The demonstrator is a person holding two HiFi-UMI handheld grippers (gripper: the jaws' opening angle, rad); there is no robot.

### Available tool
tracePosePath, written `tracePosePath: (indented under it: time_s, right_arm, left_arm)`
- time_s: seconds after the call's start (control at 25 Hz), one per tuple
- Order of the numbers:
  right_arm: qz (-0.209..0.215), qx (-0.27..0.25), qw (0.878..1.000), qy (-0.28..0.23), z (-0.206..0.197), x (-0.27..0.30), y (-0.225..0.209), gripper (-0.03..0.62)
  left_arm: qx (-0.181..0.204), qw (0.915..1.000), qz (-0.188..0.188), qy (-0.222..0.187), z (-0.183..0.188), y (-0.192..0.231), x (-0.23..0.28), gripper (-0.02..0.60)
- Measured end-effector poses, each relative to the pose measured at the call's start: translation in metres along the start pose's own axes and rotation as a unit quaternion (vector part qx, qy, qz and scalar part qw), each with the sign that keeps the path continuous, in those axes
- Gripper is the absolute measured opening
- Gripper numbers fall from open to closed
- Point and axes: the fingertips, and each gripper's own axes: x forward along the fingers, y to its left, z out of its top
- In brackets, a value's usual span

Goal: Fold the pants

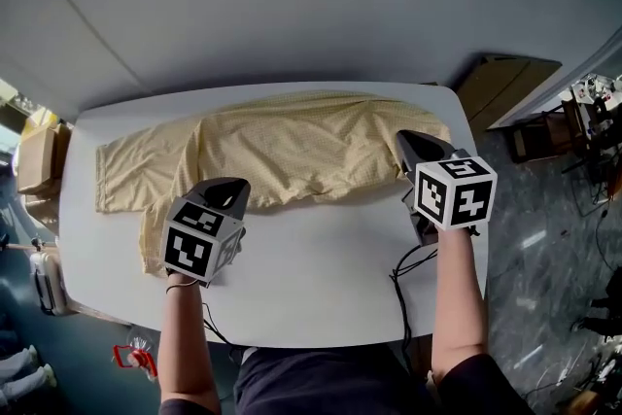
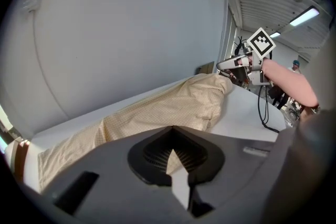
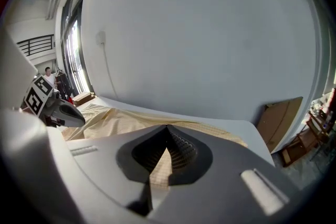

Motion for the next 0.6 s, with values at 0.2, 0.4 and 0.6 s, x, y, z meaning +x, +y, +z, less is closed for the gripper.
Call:
tracePosePath:
  time_s: [0.2,0.4,0.6]
  right_arm:
    - [0.016,-0.028,0.999,0.007,0.003,0.011,0.068,0.002]
    - [0.022,-0.025,0.999,0.011,0.007,0.028,0.14,0.002]
    - [0.046,-0.017,0.999,0.022,0.003,0.054,0.213,0.002]
  left_arm:
    - [-0.013,0.9998,-0.001,-0.014,-0.032,0.032,-0.021,-0.005]
    - [-0.006,1.0,-0.005,-0.005,-0.069,0.075,-0.056,-0.005]
    - [-0.011,0.9999,0.002,-0.001,-0.105,0.127,-0.092,-0.005]
